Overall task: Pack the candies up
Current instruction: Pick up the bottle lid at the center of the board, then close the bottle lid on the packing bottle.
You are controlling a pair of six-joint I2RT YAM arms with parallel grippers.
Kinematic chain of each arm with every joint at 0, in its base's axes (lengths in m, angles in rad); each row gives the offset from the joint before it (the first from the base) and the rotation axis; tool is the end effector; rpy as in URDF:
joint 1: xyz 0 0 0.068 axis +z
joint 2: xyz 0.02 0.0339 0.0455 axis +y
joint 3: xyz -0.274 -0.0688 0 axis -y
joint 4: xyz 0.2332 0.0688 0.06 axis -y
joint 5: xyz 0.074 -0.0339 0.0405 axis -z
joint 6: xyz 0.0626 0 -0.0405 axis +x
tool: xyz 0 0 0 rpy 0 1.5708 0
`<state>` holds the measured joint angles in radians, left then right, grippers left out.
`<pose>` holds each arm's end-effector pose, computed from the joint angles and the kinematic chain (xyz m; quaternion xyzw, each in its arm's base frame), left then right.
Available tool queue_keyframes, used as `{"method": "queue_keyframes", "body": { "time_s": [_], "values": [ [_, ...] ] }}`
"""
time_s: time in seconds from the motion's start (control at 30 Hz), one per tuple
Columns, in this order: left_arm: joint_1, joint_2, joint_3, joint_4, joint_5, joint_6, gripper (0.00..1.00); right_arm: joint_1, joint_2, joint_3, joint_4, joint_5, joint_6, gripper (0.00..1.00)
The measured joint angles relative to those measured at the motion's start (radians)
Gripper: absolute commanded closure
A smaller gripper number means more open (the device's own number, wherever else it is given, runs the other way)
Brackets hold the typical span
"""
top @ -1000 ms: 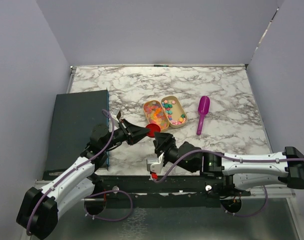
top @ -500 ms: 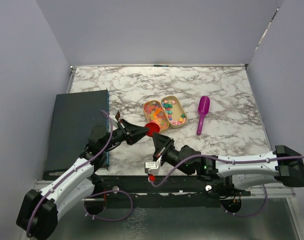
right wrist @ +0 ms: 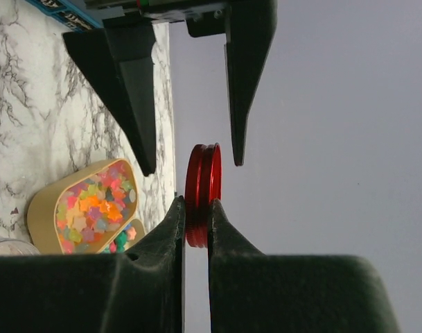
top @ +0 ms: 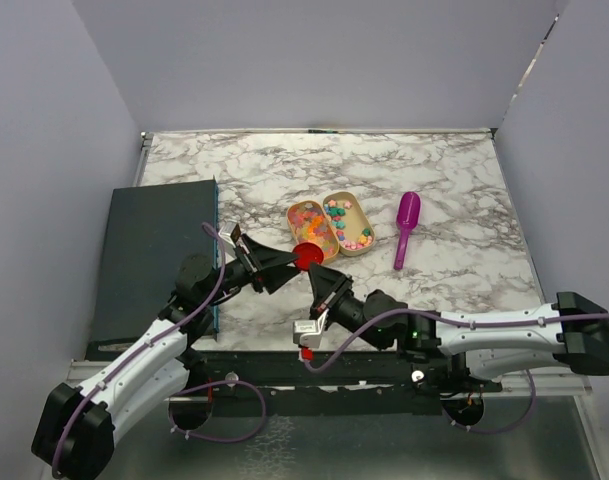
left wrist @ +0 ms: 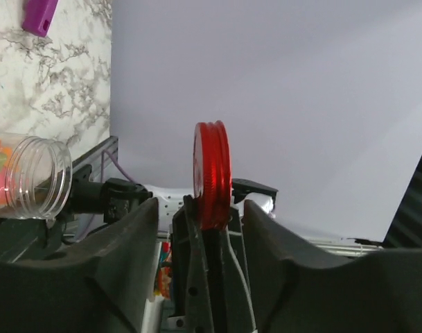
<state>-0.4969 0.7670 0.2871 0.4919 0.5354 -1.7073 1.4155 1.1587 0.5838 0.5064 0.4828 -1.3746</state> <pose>0.1475 -0.1163 0.2507 -0.2309 0.6645 -0.6960 0.1440 0.0701 0.2600 0.2793 -0.6703 0.2847 -0.1611 0.6661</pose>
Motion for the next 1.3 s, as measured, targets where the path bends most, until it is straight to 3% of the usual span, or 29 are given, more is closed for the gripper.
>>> {"method": "queue_keyframes", "body": {
  "time_s": [0.23, 0.47, 0.73, 1.07, 1.3],
  "values": [
    [0.0, -0.026, -0.009, -0.003, -0.004, 0.017, 0.26, -0.001, -0.074, 0.078, -0.188, 0.016, 0.187, 0.99],
    [0.002, -0.03, 0.006, -0.067, -0.031, 0.124, 0.26, -0.038, -0.126, 0.274, -0.519, -0.011, 0.541, 0.99],
    [0.005, -0.059, 0.128, -0.249, -0.107, 0.349, 0.25, -0.191, -0.145, 0.41, -0.784, -0.208, 0.941, 0.99],
    [0.005, -0.083, 0.203, -0.389, -0.145, 0.587, 0.25, -0.394, -0.157, 0.426, -0.859, -0.502, 1.345, 0.99],
    [0.005, -0.068, 0.252, -0.465, -0.119, 0.703, 0.25, -0.566, -0.219, 0.341, -0.754, -0.754, 1.658, 0.99]
  ]
}}
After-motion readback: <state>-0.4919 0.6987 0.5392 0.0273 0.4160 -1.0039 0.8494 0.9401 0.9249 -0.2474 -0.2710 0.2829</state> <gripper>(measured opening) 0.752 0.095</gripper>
